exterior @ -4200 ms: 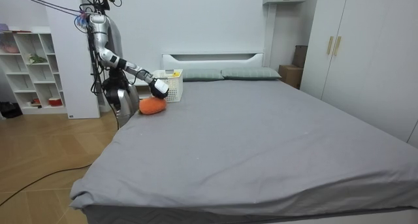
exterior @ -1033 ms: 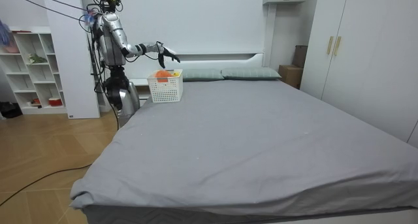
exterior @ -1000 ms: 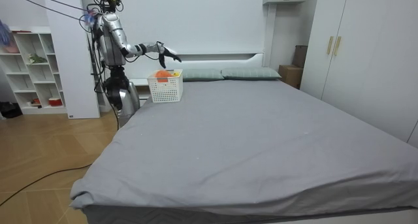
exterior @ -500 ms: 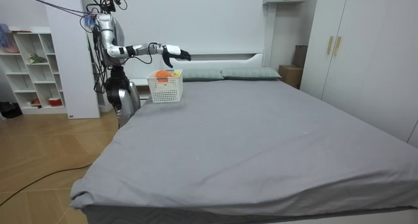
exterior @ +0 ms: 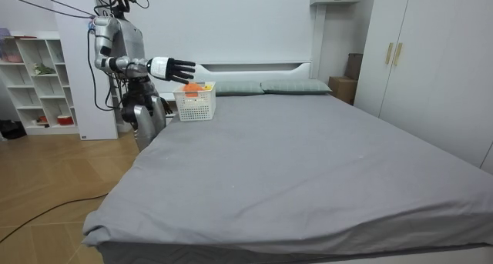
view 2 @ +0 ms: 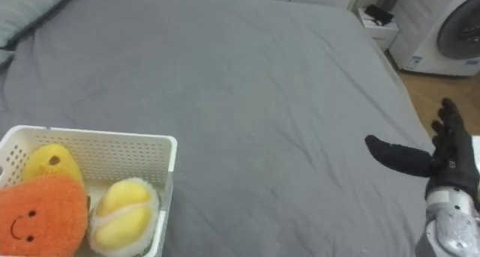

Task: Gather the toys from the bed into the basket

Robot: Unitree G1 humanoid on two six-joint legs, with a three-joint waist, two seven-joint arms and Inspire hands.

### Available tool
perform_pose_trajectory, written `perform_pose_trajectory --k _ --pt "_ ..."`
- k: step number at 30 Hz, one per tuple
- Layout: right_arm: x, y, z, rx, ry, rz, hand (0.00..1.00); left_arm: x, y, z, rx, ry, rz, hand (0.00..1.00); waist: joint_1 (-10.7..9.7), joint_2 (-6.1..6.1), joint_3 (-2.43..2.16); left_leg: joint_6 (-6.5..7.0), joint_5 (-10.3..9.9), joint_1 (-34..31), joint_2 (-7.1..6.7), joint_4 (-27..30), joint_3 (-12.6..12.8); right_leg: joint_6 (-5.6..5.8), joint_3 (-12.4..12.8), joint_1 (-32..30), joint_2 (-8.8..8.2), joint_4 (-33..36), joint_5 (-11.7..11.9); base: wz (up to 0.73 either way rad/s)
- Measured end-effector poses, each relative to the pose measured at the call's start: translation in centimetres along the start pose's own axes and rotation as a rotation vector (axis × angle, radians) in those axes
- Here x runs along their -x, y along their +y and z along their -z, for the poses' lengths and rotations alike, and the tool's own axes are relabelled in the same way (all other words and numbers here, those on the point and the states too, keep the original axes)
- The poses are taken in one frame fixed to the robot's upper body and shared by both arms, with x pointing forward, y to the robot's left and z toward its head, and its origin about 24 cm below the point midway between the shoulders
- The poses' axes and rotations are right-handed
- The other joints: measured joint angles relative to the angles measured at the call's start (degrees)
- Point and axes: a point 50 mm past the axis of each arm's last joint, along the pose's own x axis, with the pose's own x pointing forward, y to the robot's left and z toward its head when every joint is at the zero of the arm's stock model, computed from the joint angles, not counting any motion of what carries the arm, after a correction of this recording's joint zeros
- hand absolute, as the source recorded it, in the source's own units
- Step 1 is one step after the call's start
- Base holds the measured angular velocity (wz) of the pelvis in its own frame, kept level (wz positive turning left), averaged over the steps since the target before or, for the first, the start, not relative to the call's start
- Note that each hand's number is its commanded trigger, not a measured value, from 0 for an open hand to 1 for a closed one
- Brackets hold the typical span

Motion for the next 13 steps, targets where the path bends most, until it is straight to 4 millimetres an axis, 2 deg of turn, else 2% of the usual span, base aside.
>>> perform_pose_trajectory --k 2,3,5,6,8,9,10,11,13 --pt "0.0 -1.5 2.7 -0.042 0.123 0.085 0.0 0.0 0.0 -0.3 0.007 -0.013 0.004 0.0 -0.1 0.34 0.12 0.02 0.0 0.0 0.0 0.0 0.1 0.01 0.1 -0.1 -0.01 0.0 0.0 0.0" --pt "0.0 -1.8 3.4 -0.053 0.152 0.107 0.0 0.0 0.0 -0.3 0.009 -0.015 0.003 0.0 -0.2 0.41 0.14 0.02 0.0 0.0 0.01 -0.1 0.2 0.01 0.2 -0.1 -0.01 0.0 0.0 -0.06" --pt "0.6 -2.9 6.2 -0.076 0.267 0.187 0.0 0.0 0.0 -0.4 0.017 -0.022 0.007 0.0 -0.2 0.95 0.1 -0.01 -0.2 0.0 0.12 -0.1 0.7 0.03 0.1 -0.3 0.03 0.0 0.0 -0.1" --pt "0.8 -3.2 7.0 -0.075 0.298 0.202 0.0 0.1 -0.1 -0.5 0.013 -0.027 0.012 0.0 -0.2 1.03 0.14 -0.01 -0.3 0.0 0.12 -0.1 0.7 0.03 0.1 -0.4 0.03 0.1 0.0 -0.05" --pt "2.6 -4.7 10.7 -0.043 0.451 0.258 0.0 0.1 -0.3 -0.6 0.005 -0.041 0.041 0.0 -0.2 1.5 0.1 -0.01 -0.4 -0.1 0.13 -0.1 0.7 0.04 0.1 -0.4 0.06 0.0 0.0 0.0" --pt "3.2 -5.1 11.7 -0.035 0.492 0.271 0.0 0.1 -0.4 -0.6 0.004 -0.04 0.047 0.0 -0.1 1.66 0.08 -0.03 -0.4 -0.1 0.14 -0.1 0.7 0.04 0.1 -0.4 0.09 0.0 0.0 0.0" --pt "4.5 -5.7 13.6 -0.021 0.579 0.303 0.0 0.1 -0.5 -0.5 0.006 -0.036 0.057 0.0 -0.3 1.93 0.05 -0.05 -0.5 0.0 0.18 -0.1 0.7 0.05 0.0 -0.3 0.14 0.0 0.0 0.0" --pt "6.0 -6.3 15.4 -0.005 0.663 0.33 0.0 0.2 -0.7 -0.6 0.021 -0.03 0.068 0.0 -0.3 1.65 0.1 -0.04 -0.6 0.0 0.19 -0.1 0.7 0.07 0.0 -0.3 0.14 0.0 -0.1 0.0" --pt "8.3 -6.9 17.6 0.025 0.778 0.35 0.0 0.4 -1.0 0.1 0.003 -0.014 0.084 0.0 -0.3 2.47 0.18 0.02 -0.6 0.1 0.17 -0.1 0.7 0.13 0.0 -0.1 0.14 0.0 -0.1 0.0"
